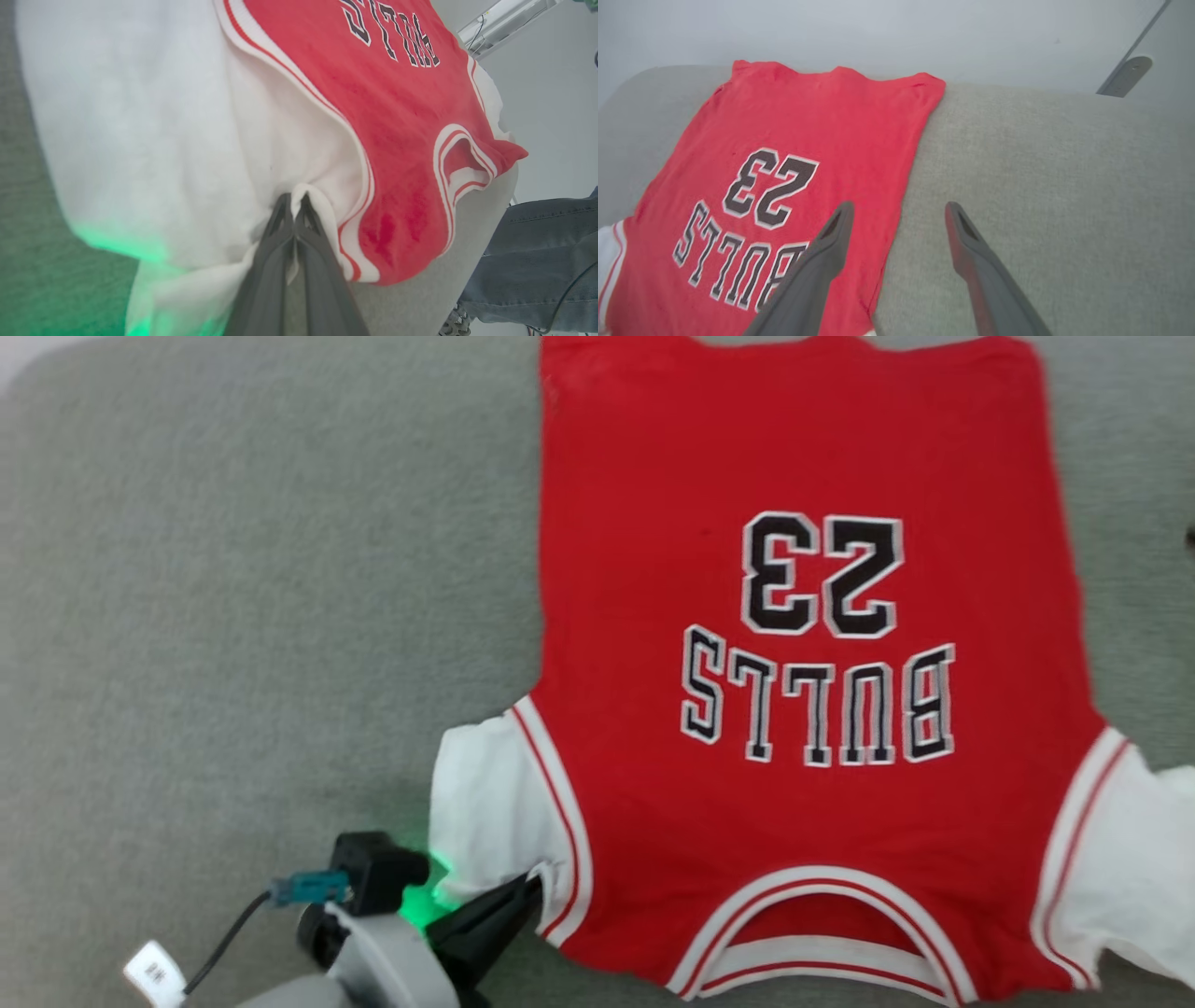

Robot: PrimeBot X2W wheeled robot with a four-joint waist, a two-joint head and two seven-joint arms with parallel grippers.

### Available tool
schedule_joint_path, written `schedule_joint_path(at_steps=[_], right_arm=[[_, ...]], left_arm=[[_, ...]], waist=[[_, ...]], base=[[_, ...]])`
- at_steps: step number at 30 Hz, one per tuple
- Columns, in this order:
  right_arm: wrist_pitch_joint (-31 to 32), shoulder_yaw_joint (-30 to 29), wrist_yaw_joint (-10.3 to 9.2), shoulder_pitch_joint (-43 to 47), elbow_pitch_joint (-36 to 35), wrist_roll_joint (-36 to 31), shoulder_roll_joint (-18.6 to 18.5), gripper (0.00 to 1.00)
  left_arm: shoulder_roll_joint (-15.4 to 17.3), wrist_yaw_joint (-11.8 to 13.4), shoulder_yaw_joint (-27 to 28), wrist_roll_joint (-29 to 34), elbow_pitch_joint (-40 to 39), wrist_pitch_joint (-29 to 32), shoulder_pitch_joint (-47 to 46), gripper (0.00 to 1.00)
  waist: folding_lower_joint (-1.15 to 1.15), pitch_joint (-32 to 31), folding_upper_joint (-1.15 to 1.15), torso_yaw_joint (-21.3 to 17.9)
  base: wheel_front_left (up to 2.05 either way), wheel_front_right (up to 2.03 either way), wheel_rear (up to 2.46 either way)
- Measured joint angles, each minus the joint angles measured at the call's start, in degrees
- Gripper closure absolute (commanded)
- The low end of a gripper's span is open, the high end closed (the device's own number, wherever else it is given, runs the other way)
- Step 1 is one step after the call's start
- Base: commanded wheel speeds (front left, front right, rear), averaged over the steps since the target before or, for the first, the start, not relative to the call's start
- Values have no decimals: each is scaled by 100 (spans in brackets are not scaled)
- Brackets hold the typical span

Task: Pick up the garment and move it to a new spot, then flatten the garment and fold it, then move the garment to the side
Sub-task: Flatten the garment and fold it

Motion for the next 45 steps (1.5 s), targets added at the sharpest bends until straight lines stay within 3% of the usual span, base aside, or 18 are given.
schedule_joint_path(at_steps=[4, 11, 18, 24, 25, 26, 27, 36, 41, 45], right_arm=[[748, 21, 0, -1647, 1180, -987, 613, 0], [1790, 49, 0, -3698, 2921, -2716, 1141, 0], [1961, -124, 0, -4545, 4073, -3968, 1074, 0], [1738, -256, -1, -4766, 4576, -4343, 1048, 0], [1701, -245, -5, -4775, 4604, -4356, 1043, 10], [1702, -230, -7, -4808, 4633, -4347, 1027, 72], [1701, -229, -7, -4847, 4665, -4313, 1016, 100], [1199, -152, -5, -4715, 4953, -3968, 1184, 100], [1018, 250, -5, -4118, 4713, -3141, 1233, 100], [1255, 756, -3, -3225, 3949, -2299, 962, 100]], left_arm=[[-148, -94, -35, 125, 7, 30, -216, 100], [-441, -258, -113, 255, 13, 33, -589, 100], [-760, -350, -249, 312, 2, -2, -931, 100], [-839, -375, -366, 277, -119, -54, -1105, 100], [-848, -375, -375, 258, -130, -60, -1118, 100], [-851, -377, -388, 244, -138, -75, -1139, 100], [-854, -383, -397, 238, -143, -77, -1152, 100], [-858, -397, -357, 80, -19, -104, -1123, 100], [-801, -397, 4, 48, 108, -100, -739, 100], [-559, -360, 282, 52, 245, -75, -357, 100]], waist=[[0, 234, 0, 224], [0, 716, 0, 688], [0, 1137, 0, 1217], [0, 1449, 0, 1548], [0, 1491, 0, 1581], [0, 1529, 0, 1610], [0, 1560, 0, 1631], [0, 1387, 0, 1579], [0, 1019, 0, 1448], [0, 630, 0, 1265]], base=[[0, 0, 0], [0, 0, 0], [0, 0, 0], [0, 0, 0], [0, 0, 0], [0, 0, 0], [0, 0, 0], [0, 0, 0], [0, 0, 0], [0, 0, 0]])
